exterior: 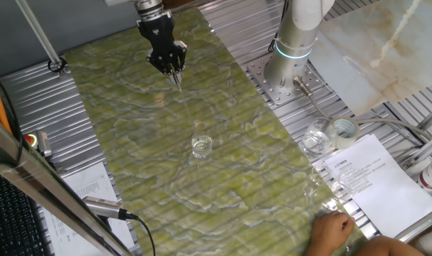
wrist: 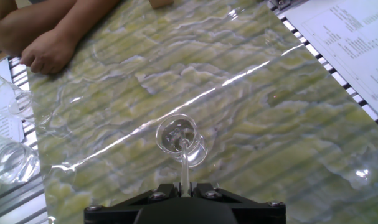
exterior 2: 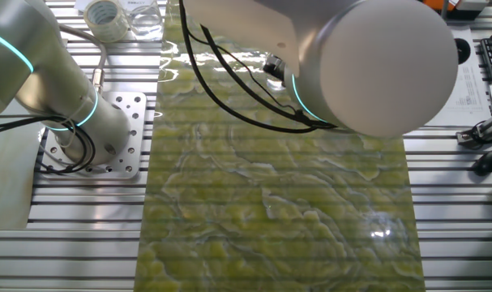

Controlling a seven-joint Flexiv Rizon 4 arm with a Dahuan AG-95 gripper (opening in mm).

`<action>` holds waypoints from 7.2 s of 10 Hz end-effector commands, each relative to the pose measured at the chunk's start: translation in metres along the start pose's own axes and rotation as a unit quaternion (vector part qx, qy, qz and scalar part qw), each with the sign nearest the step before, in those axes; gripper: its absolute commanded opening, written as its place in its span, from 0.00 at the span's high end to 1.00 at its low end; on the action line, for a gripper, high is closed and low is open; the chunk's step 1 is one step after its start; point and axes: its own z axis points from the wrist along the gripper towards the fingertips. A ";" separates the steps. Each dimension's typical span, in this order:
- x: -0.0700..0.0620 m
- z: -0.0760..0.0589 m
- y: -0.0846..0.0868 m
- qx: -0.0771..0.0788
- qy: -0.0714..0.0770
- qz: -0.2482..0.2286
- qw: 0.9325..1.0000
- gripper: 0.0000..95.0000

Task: Stir the beaker with a glass rod

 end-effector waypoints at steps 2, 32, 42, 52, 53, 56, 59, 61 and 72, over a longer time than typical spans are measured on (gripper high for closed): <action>-0.003 -0.003 0.000 0.005 0.008 0.010 1.000 1.00; -0.051 -0.026 -0.002 0.031 0.075 0.092 0.992 1.00; -0.057 -0.033 -0.001 0.003 0.079 0.159 0.984 1.00; -0.058 -0.036 -0.001 -0.028 0.111 0.194 0.974 1.00; -0.058 -0.037 -0.001 -0.028 0.111 0.192 0.975 1.00; -0.063 -0.038 -0.002 -0.037 0.125 0.199 0.971 1.00; -0.072 -0.040 -0.003 -0.040 0.121 0.199 0.972 1.00; -0.073 -0.040 -0.003 -0.040 0.128 0.197 0.971 1.00; -0.073 -0.040 -0.003 -0.017 0.137 0.222 0.965 1.00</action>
